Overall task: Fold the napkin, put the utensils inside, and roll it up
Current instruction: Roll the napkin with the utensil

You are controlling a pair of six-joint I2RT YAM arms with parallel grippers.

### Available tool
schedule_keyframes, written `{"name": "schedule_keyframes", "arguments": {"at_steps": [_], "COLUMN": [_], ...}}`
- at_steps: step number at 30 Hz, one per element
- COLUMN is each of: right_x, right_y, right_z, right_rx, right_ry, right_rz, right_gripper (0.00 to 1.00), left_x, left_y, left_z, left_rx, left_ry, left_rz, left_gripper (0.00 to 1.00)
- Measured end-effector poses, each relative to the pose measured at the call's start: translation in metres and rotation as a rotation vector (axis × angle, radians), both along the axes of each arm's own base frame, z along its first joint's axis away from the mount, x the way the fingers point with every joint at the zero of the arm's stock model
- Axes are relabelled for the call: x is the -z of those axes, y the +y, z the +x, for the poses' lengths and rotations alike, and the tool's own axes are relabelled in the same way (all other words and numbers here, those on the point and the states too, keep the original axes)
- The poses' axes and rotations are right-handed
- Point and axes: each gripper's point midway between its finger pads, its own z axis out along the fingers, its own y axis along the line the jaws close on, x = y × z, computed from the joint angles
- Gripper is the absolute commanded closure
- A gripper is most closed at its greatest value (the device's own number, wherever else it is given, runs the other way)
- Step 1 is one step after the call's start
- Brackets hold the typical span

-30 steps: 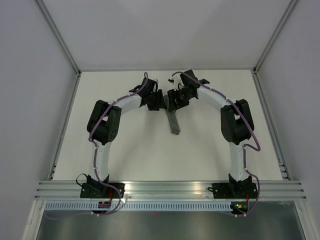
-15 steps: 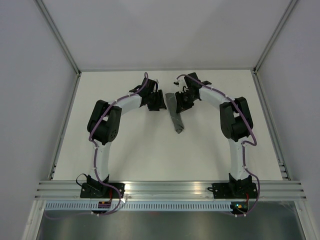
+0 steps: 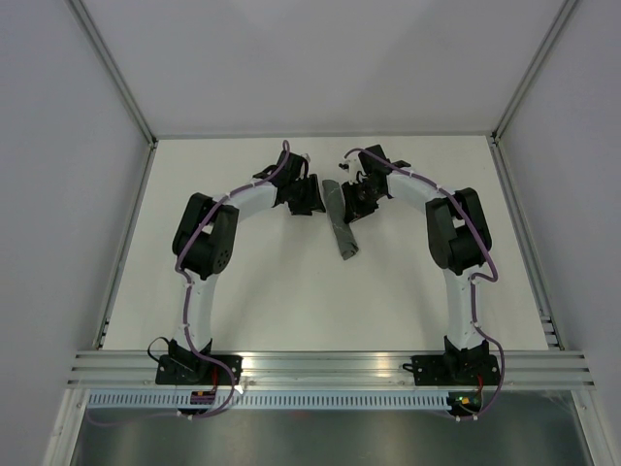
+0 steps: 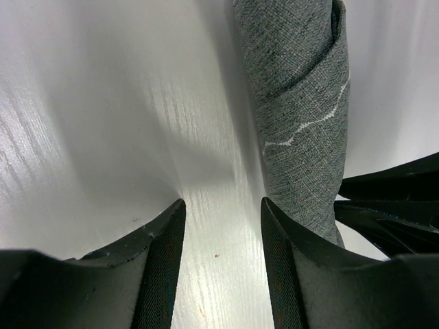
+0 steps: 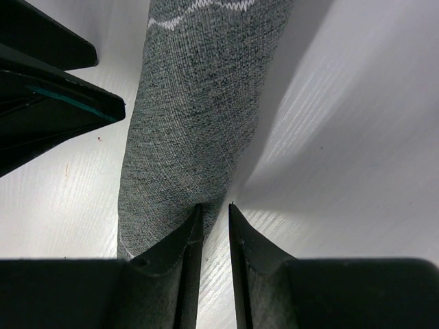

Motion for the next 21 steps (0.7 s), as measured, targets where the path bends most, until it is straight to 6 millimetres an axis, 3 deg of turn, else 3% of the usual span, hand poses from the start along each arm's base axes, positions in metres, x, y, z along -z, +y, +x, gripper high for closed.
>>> {"name": "schedule_keyframes", "arguments": {"at_steps": [21], "right_x": [-0.0072], "right_y": [0.0044], "right_z": [-0.0045], "right_rx": [-0.012], "right_ry": [0.01], "right_rz": [0.031], "right_gripper": [0.69], "left_x": [-0.0003], "left_y": [-0.0099], "left_z": [0.0065], "left_rx": [0.021], "left_ry": [0.001], "left_rz": [-0.028], "left_gripper": [0.47]}}
